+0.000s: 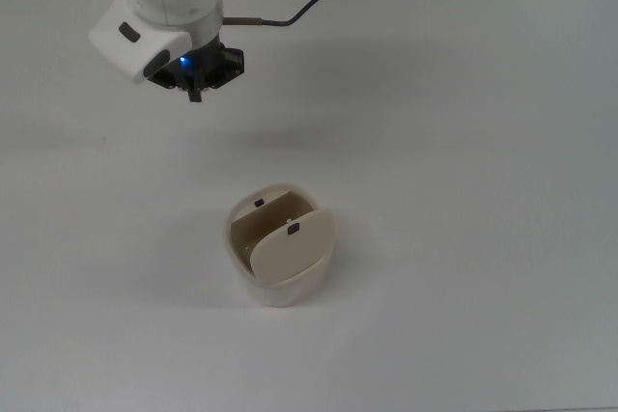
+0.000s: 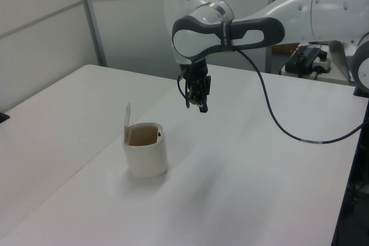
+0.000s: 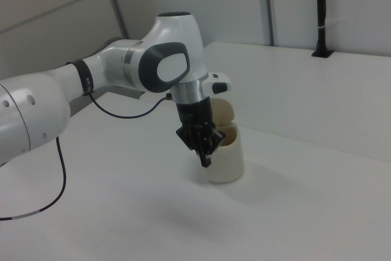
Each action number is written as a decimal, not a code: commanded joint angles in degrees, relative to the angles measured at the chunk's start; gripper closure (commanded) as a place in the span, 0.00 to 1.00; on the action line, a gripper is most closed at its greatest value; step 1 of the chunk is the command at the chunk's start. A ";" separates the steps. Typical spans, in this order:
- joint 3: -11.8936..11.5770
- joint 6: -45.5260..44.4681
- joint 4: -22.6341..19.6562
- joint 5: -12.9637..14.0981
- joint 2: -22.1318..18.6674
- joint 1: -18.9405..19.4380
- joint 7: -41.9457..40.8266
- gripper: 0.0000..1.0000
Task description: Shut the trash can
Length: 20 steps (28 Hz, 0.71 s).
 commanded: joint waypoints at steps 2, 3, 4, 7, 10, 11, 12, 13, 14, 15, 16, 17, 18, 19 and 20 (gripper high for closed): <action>0.30 -1.04 -0.43 -0.11 -0.91 0.02 -1.14 1.00; 0.38 -0.86 -0.34 0.85 -0.82 0.02 -1.05 1.00; 0.47 -0.69 -0.25 1.81 -0.82 0.02 -1.05 1.00; 0.56 0.98 1.24 4.63 -0.47 0.28 -0.88 1.00; 0.56 6.50 2.65 11.38 -0.29 0.46 -0.79 1.00; 0.56 8.61 2.65 13.67 -0.29 0.37 -0.79 1.00; 0.56 10.81 2.82 15.78 -0.29 0.46 -0.79 1.00; 0.56 12.92 2.83 17.54 -0.21 0.46 -0.79 1.00; 0.56 17.11 2.91 19.56 0.14 0.55 -0.44 1.00; 0.65 18.98 2.91 19.93 0.32 0.55 0.17 1.00; 0.65 21.00 2.91 19.93 0.50 0.63 1.05 1.00; 0.74 22.94 2.91 19.93 0.76 0.72 2.02 1.00; 0.91 25.22 2.91 19.93 0.94 0.98 3.07 1.00; 1.17 27.59 2.91 19.93 1.11 1.25 4.04 1.00; 1.35 32.75 2.91 19.84 1.90 1.68 5.70 1.00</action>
